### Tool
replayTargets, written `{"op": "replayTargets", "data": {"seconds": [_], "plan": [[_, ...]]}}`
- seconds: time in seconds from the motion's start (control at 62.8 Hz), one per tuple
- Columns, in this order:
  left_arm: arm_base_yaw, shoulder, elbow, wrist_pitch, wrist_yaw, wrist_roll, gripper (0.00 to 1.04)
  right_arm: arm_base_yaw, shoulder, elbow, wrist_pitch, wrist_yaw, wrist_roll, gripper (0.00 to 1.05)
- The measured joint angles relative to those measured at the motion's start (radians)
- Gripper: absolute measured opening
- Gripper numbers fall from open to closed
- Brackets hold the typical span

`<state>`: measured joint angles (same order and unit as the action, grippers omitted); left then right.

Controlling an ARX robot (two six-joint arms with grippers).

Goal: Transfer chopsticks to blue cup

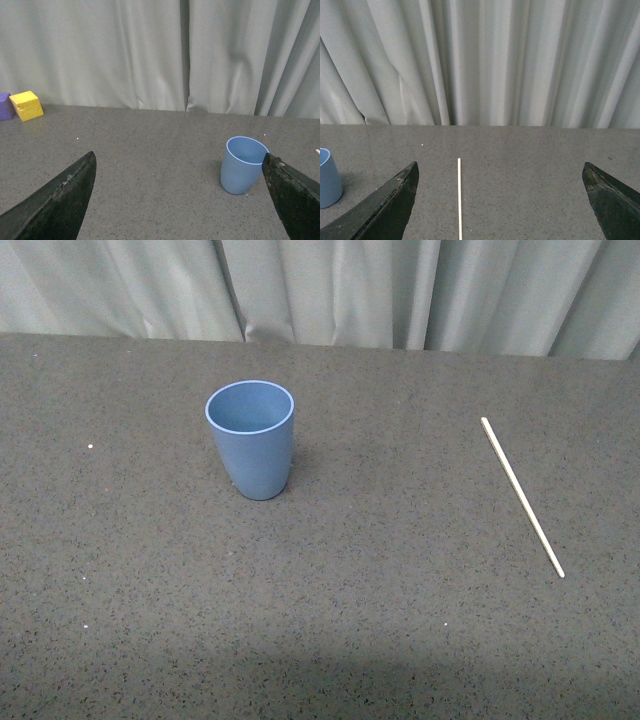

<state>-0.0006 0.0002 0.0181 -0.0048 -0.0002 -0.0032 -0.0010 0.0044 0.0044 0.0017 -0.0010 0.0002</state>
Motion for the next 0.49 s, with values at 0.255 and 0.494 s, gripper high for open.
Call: {"op": "replayTargets", "data": {"seconds": [0.255, 0.494], "plan": [[0.000, 0.000, 0.000, 0.000, 0.000, 0.000, 0.98, 0.000, 0.000, 0.000, 0.000, 0.000, 0.000, 0.95], [0.000, 0.000, 0.000, 0.000, 0.000, 0.000, 0.98, 0.000, 0.000, 0.000, 0.000, 0.000, 0.000, 0.95]]}}
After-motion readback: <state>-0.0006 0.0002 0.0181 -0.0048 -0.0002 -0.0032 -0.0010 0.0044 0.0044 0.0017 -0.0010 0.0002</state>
